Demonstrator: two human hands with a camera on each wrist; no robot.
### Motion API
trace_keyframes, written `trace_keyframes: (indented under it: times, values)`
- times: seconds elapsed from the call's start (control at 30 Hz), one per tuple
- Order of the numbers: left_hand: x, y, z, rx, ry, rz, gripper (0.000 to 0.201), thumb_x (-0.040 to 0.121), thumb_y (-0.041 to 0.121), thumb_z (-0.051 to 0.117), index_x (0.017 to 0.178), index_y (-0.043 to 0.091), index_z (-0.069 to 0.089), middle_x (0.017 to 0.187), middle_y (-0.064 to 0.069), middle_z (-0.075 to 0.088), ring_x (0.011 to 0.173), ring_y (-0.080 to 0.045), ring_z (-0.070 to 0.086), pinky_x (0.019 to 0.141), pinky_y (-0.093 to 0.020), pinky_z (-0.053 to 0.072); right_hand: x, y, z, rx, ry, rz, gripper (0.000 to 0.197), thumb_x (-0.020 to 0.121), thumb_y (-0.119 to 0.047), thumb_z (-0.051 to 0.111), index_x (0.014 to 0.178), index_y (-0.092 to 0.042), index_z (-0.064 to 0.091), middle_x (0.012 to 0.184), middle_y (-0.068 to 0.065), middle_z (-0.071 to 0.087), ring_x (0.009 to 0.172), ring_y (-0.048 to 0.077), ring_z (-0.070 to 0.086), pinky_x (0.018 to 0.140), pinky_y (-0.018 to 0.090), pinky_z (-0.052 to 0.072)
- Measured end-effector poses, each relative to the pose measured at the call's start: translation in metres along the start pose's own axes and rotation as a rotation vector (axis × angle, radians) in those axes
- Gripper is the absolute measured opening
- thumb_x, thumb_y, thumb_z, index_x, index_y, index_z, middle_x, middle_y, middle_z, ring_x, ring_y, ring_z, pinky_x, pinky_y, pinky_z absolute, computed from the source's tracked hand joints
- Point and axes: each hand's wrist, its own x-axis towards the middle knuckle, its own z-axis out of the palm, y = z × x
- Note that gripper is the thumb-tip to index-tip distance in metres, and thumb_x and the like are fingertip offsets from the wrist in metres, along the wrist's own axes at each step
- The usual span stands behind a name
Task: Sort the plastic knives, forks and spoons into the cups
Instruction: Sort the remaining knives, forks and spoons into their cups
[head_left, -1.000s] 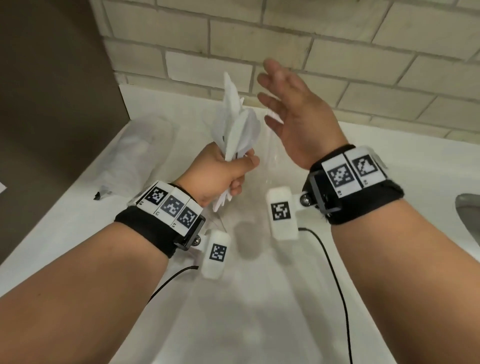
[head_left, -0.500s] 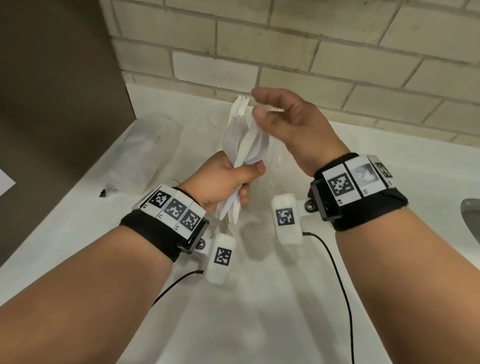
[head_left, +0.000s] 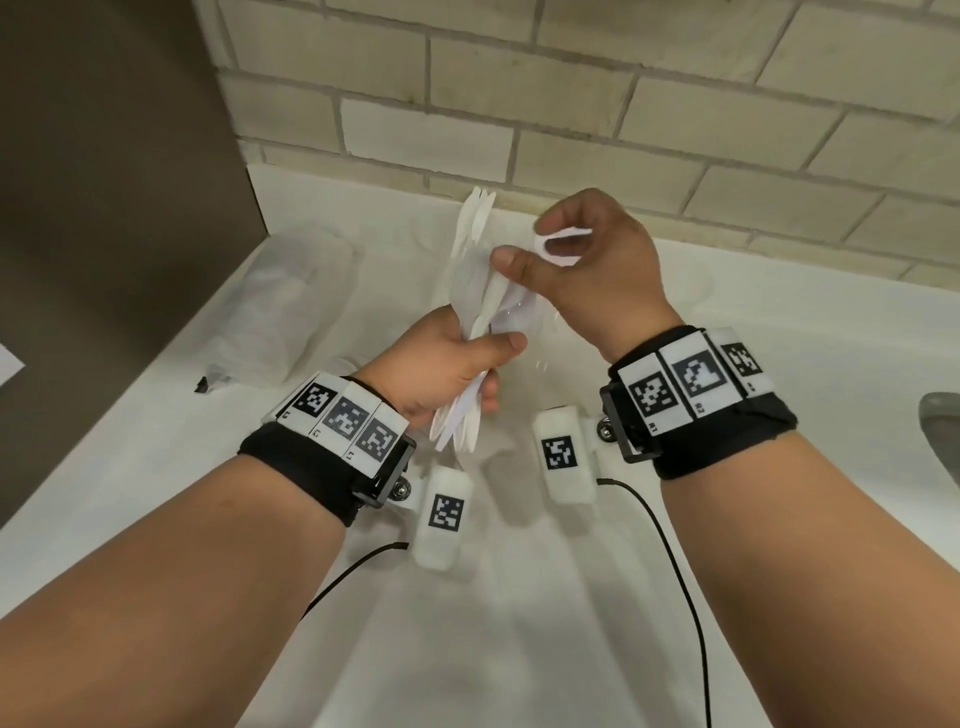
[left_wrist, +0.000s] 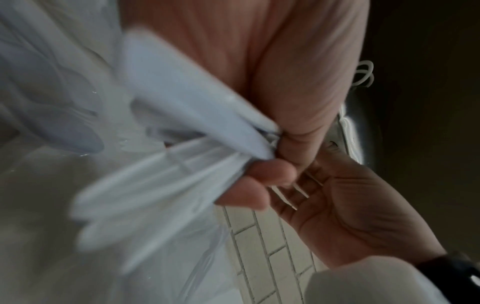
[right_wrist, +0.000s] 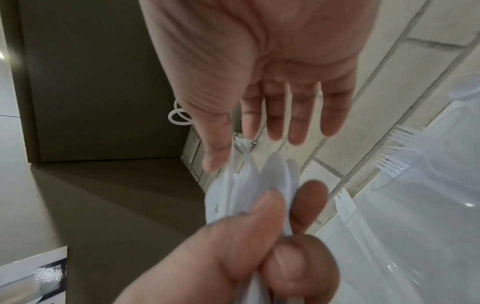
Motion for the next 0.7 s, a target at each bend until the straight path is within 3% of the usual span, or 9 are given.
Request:
trace_keyframes:
  times: [0.07,0.17,0.23,0.3,0.37,0.53,0.63,0.7]
  values:
    - [0.004,-0.002,-0.002,0.004,0.073,0.020,0.009,0.090,0.017,0.063,0.087,0.009,0.060,0.052,-0.001,0.047,0.045,-0.013,0.049,0.050,-0.026,0.047,-0.001,0.000,-0.001,-0.017,0.034,0.008,0.030,0.070,-0.041,0.082,0.065,-0.023,0.057,0.078,-0.012,0.057,0.061,-0.003,0.051,0.059,0.010,0.040]
    - [0.008,-0.002,-0.001,0.043,0.121,0.077,0.012,0.088,0.016,0.067,0.093,0.007,0.061,0.050,0.000,0.049,0.045,-0.013,0.047,0.049,-0.027,0.045,-0.006,0.002,0.005,-0.022,-0.134,0.084,0.026,0.071,-0.037,0.082,0.062,-0.018,0.065,0.054,-0.013,0.056,0.045,-0.003,0.048,0.053,0.014,0.042]
    - [0.009,-0.001,0.000,0.068,0.097,0.108,0.017,0.087,0.015,0.068,0.101,0.010,0.059,0.049,0.006,0.052,0.043,-0.011,0.045,0.046,-0.025,0.042,-0.008,0.006,0.009,-0.026,-0.174,0.108,0.022,0.074,-0.032,0.080,0.064,-0.019,0.065,0.056,-0.011,0.059,0.045,-0.003,0.050,0.054,0.017,0.043]
    - [0.008,-0.001,0.000,0.006,0.042,0.113,0.030,0.085,0.019,0.070,0.111,0.011,0.057,0.059,0.000,0.055,0.045,-0.010,0.045,0.046,-0.025,0.041,-0.008,0.007,0.011,0.026,-0.180,0.143,0.021,0.078,-0.026,0.076,0.066,-0.015,0.064,0.058,-0.008,0.061,0.046,0.001,0.051,0.053,0.021,0.045]
    - [0.007,-0.002,-0.002,-0.091,-0.029,0.123,0.029,0.083,0.026,0.066,0.107,0.011,0.059,0.074,-0.004,0.057,0.053,-0.011,0.046,0.049,-0.026,0.042,-0.008,0.007,0.013,0.089,-0.207,0.179,0.021,0.083,-0.022,0.071,0.067,-0.013,0.060,0.055,-0.006,0.060,0.048,0.004,0.053,0.052,0.024,0.050]
    - [0.008,-0.007,-0.007,-0.307,-0.076,0.061,0.035,0.089,0.034,0.054,0.111,0.009,0.059,0.091,-0.004,0.061,0.065,-0.013,0.057,0.063,-0.032,0.050,-0.008,0.008,0.014,0.179,-0.210,0.223,0.019,0.091,-0.017,0.059,0.075,-0.011,0.051,0.066,0.005,0.061,0.057,0.015,0.059,0.059,0.033,0.054]
    - [0.008,-0.009,-0.009,-0.360,-0.068,0.026,0.025,0.096,0.027,0.050,0.107,0.007,0.062,0.082,-0.008,0.063,0.065,-0.016,0.061,0.062,-0.032,0.052,-0.008,0.010,0.015,0.256,-0.200,0.262,0.015,0.094,-0.014,0.052,0.080,-0.010,0.047,0.080,0.015,0.064,0.065,0.026,0.064,0.064,0.041,0.056]
    - [0.007,-0.009,-0.008,-0.349,-0.066,0.010,0.030,0.098,0.024,0.047,0.111,0.001,0.061,0.079,-0.009,0.064,0.066,-0.017,0.062,0.063,-0.032,0.054,-0.010,0.009,0.016,0.311,-0.160,0.286,0.010,0.096,-0.013,0.047,0.087,-0.010,0.046,0.085,0.022,0.064,0.066,0.033,0.065,0.065,0.045,0.058]
